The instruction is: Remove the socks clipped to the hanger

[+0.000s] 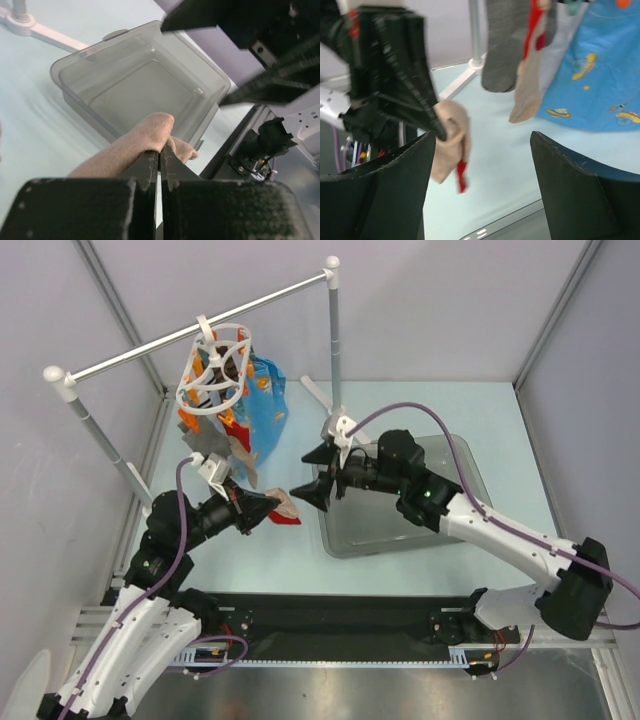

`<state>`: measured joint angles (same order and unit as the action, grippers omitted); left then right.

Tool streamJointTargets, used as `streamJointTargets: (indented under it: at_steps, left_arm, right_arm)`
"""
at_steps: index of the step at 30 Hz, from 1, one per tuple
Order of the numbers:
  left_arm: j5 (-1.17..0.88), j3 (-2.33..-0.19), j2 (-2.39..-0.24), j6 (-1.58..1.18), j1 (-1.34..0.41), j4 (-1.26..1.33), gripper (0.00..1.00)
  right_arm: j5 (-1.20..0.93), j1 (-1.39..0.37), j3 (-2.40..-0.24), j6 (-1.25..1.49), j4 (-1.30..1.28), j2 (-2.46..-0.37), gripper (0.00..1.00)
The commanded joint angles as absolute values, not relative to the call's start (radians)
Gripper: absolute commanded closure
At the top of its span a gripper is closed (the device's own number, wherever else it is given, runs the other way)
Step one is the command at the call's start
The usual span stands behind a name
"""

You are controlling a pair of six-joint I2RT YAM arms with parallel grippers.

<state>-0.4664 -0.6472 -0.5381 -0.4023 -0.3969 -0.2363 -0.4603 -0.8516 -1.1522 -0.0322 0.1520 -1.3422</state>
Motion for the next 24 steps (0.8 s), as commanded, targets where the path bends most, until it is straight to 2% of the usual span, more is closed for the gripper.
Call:
streamJointTargets:
  at_steps: [1, 5, 9, 12, 13, 15, 16, 17, 18, 19, 20, 21, 23, 24]
  left_arm:
    - [-0.569, -0.63, -0.528, -0.431, -0.391, -0.144, 1.0]
    - [-0.716, -0.653, -0.557, -0.492, -0.393, -0.077, 1.0]
    - [-0.819, -0.71, -0.587, -0.541, -0.393, -0.048, 1.0]
    - [-0.844, -0.73, -0.589, -0.557, -0.393, -0.048, 1.0]
    - [-0.845, -0.733, -0.589, -0.558, -0.393, -0.052, 1.0]
    - [-0.839, -0.741, -0.586, -0.557, -0.393, -0.073, 1.0]
    - [-0.821, -0.744, -0.584, -0.552, -0.393, -0.086, 1.0]
    - [-0.809, -0.745, -0.584, -0.543, -0.393, -0.097, 0.99]
    - [-0.795, -0.753, -0.583, -0.542, -0.391, -0.122, 0.95]
    - [-0.76, -0.756, -0.586, -0.541, -0.393, -0.133, 0.91]
    - [-0.741, -0.761, -0.584, -0.545, -0.391, -0.141, 0.83]
    - [-0.729, -0.764, -0.587, -0.549, -0.393, -0.146, 0.65]
    - [-0.69, -0.768, -0.589, -0.561, -0.393, -0.141, 0.47]
    - [-0.668, -0.778, -0.592, -0.558, -0.391, -0.153, 0.34]
  right_arm:
    - [-0.471, -0.922, -1.106, -0.147, 0.091, -1.281, 0.18]
    - [-0.425, -0.995, -1.115, -0.189, 0.029, -1.313, 0.16]
    - [-0.313, -1.028, -1.109, -0.189, 0.084, -1.345, 0.16]
    - [-0.247, -1.049, -1.109, -0.209, 0.11, -1.359, 0.22]
    - [-0.241, -1.051, -1.105, -0.204, 0.135, -1.358, 0.39]
    - [-0.212, -1.051, -1.074, -0.193, 0.162, -1.338, 0.6]
    - [-0.203, -1.052, -1.057, -0.19, 0.182, -1.329, 0.75]
    - [-0.189, -1.051, -1.045, -0.181, 0.187, -1.318, 0.81]
    - [-0.161, -1.051, -1.031, -0.178, 0.189, -1.309, 0.88]
    - [-0.141, -1.051, -1.002, -0.172, 0.186, -1.289, 1.0]
    - [-0.118, -1.051, -0.99, -0.152, 0.186, -1.279, 1.0]
    - [-0.076, -1.051, -0.971, -0.14, 0.183, -1.269, 1.0]
    - [-0.037, -1.045, -0.919, -0.114, 0.172, -1.227, 1.0]
    - [-0.003, -1.036, -0.902, -0.062, 0.17, -1.209, 1.0]
